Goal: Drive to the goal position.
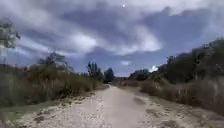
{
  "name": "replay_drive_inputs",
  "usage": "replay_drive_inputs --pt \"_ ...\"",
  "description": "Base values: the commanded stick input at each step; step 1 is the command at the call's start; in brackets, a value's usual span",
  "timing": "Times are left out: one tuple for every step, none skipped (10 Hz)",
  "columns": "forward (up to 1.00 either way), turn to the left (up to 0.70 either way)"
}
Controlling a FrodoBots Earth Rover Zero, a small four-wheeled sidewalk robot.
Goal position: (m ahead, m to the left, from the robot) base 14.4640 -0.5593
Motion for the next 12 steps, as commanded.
replay_drive_inputs --pt "0.85 0.0" --pt "0.85 0.04" --pt "0.85 0.25" --pt "0.85 0.34" --pt "0.85 0.2" --pt "0.85 0.0" --pt "0.85 0.0" --pt "0.85 0.0" --pt "0.85 0.0" --pt "0.85 0.0" --pt "0.85 0.0" --pt "0.85 0.0"
